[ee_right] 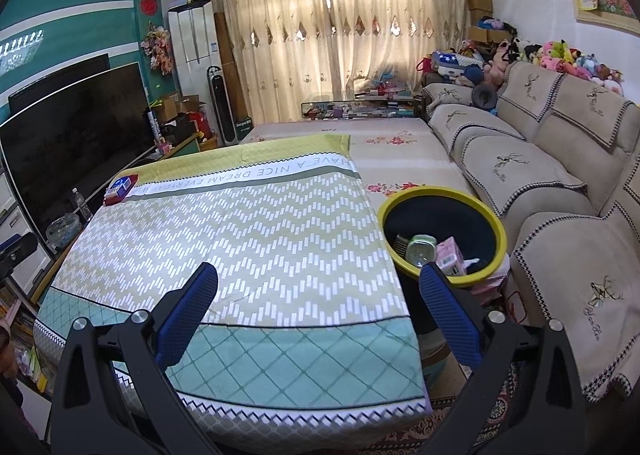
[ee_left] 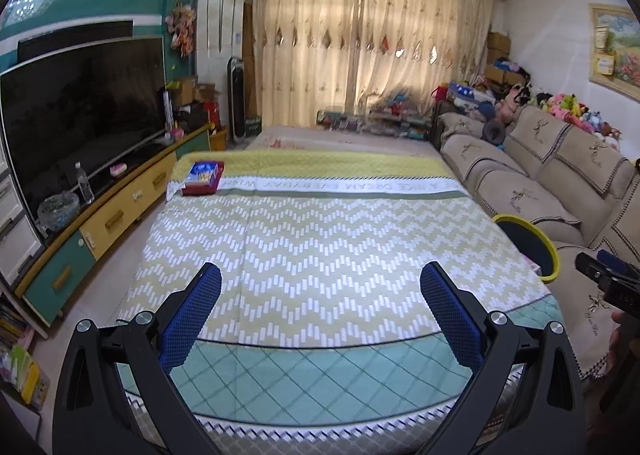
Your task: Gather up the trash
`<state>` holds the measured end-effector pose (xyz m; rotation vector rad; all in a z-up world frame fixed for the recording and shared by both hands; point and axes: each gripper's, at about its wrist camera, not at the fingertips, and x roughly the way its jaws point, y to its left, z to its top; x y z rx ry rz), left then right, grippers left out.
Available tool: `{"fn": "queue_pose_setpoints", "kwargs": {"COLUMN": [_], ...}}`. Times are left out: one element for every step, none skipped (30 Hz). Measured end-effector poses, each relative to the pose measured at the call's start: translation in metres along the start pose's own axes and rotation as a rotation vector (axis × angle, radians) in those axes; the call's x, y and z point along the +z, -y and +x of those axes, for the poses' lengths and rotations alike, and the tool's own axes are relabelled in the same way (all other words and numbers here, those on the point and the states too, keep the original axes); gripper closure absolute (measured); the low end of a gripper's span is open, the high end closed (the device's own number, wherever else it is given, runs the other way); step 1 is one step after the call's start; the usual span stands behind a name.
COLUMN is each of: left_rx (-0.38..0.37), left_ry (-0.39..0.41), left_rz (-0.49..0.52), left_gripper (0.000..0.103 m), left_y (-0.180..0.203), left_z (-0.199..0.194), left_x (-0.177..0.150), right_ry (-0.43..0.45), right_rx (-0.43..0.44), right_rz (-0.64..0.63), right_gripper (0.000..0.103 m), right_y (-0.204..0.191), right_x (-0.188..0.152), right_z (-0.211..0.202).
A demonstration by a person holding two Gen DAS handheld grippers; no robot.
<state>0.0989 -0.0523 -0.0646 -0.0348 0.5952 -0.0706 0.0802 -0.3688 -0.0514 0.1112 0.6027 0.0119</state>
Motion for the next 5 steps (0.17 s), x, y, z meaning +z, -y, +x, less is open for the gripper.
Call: {"fn": "queue_pose_setpoints", "kwargs": {"left_rx": [0.000,0.005,0.016,0.043,0.053], "left_ry": [-0.021,-0.034,-0.039,-0.047,-0.060], "left_rz": [-0.009,-0.013,-0.017,-0.027,-0.030], "left_gripper": [0.005,0.005,0.005,0.005,0.005], "left_y": [-0.005,-0.010,-0.014,-0.022,-0.028], "left_z": [0.014,0.028,0.039,0.061,0.077], "left_x": [0.006,0.011,0.016,0.023,0.029], "right_ry": [-0.007,-0.016,-0.032,-0.039,-0.047], "right_rx": [0.018,0.027,0.028,0.034,0.045], "right_rz": [-0.003,-0.006,-0.012,-0.017,-0.021], "right_gripper": [0.007,0.007,0.007,0.007,0.007], "right_y": [-0.002,-0.004,-0.008,-0.012,-0.017], "right_x": [0.007,0.013,0.023,0.032,0.040], "right_z": [0.009,0.018,0.035,0.048,0.063]}}
